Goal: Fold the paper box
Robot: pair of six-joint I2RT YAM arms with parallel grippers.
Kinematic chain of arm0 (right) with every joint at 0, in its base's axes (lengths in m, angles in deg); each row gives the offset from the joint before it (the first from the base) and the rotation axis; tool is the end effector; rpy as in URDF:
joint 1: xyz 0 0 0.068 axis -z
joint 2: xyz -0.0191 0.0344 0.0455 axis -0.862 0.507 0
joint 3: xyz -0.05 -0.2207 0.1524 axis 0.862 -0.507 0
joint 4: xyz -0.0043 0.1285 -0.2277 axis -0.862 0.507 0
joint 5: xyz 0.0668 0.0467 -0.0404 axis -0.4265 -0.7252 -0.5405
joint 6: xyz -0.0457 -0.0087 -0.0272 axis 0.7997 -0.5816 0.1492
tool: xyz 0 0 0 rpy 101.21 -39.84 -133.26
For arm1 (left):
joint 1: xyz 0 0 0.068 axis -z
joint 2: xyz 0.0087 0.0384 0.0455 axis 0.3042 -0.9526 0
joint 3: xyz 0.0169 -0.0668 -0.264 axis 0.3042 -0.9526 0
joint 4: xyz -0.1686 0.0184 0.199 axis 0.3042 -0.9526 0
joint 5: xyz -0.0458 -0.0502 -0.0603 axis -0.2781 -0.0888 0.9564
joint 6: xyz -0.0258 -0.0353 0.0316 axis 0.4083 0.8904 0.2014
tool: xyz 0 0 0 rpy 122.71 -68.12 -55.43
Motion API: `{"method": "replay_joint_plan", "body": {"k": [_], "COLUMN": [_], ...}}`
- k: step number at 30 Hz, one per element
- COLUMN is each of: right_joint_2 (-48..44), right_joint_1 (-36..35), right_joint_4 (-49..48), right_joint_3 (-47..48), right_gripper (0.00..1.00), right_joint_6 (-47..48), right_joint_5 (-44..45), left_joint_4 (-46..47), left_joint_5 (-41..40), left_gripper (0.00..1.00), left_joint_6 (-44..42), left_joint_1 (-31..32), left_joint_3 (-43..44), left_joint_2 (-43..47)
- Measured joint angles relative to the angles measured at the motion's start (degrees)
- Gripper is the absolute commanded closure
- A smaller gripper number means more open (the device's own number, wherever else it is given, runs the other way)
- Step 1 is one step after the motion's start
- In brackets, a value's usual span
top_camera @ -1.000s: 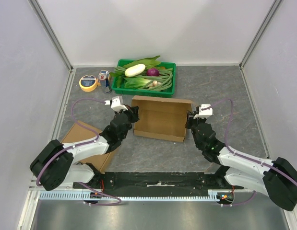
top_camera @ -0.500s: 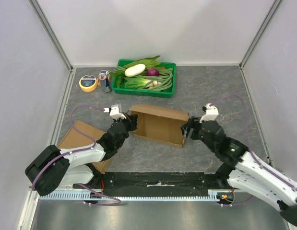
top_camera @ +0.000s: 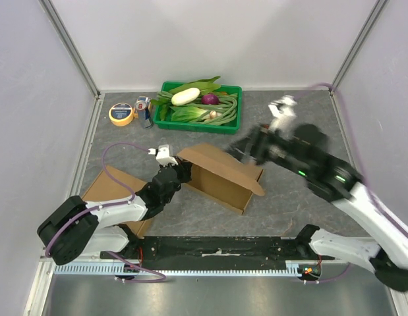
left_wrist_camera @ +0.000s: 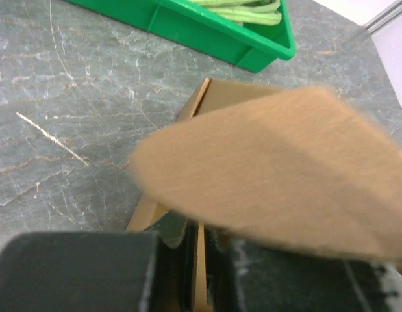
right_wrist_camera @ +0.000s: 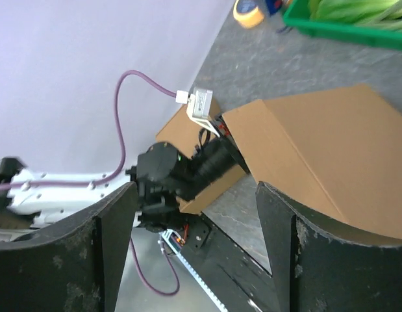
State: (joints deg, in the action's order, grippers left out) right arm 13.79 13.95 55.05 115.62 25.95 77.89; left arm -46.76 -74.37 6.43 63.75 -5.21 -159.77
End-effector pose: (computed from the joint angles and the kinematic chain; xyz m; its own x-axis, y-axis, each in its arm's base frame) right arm 0.1078 0.1118 0.4459 -0.6298 0.4113 -0.6590 -0.4029 0.5524 0.7298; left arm 0.1758 -0.1581 0.1837 -0.3357 -0.4274 -0.8394 0.1463 0.8567 -0.4947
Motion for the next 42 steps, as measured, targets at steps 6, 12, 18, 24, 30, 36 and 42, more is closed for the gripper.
{"method": "replay_joint_plan", "body": {"k": [6,12,18,24,30,36,42], "right_joint_2": [24.24,31.36,32.11,32.87,15.52,-6.56,-8.92], "right_joint_1": [0.00,-0.07,0.98,4.87,7.61,12.09,12.07], "right_joint_4": [-26.43,-49.57,-61.72,-62.40,-35.28,-23.89,-21.46], "right_joint_3": [-10.12,-29.73,-36.09,-40.41,-36.48,-42.05,-51.98], "right_gripper": [0.26,0.26,0.26,0.20,0.23,0.42,0.49], "right_joint_6": [-8.52,-18.38,-19.69,-15.37,-0.76,3.76,3.50], "right_joint_5": [-11.32,-16.22,-18.08,-22.23,-18.58,-14.91,-11.23], "left_joint_4": [-5.57,-23.41,-49.86,-58.93,-48.09,-37.35,-28.28], "left_joint_5": [0.92,6.47,17.94,25.53,34.01,43.65,45.27], "left_gripper": [0.48,0.33,0.39,0.34,0.60,0.69,0.64], "left_joint_6": [0.04,3.43,8.76,8.59,1.88,-1.64,-1.79], "left_joint_1": [0.22,0.28,0.33,0.33,-3.65,-6.80,-5.11], "left_joint_3": [-0.31,-0.90,1.97,15.96,24.92,27.17,21.88], "left_joint_2": [1.20,16.13,47.45,49.88,17.09,-10.84,-14.73]}}
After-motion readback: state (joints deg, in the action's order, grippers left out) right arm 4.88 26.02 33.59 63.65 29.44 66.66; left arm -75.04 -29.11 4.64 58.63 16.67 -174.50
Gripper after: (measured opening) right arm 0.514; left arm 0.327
